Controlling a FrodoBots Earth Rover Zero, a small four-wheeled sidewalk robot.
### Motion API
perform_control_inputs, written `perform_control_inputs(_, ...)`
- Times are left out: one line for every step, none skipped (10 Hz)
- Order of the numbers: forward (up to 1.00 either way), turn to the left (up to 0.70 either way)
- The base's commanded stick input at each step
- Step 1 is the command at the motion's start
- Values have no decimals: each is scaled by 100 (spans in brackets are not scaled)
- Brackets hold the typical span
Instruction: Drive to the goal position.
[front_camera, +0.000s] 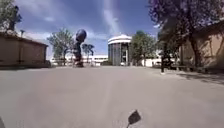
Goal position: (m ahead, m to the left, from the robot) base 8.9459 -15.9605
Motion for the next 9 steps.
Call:
perform_control_inputs(70, 6)
perform_control_inputs(70, 6)
perform_control_inputs(70, 6)
perform_control_inputs(70, 6)
perform_control_inputs(70, 6)
perform_control_inputs(70, 6)
perform_control_inputs(70, 6)
perform_control_inputs(70, 6)
perform_control_inputs(70, 6)
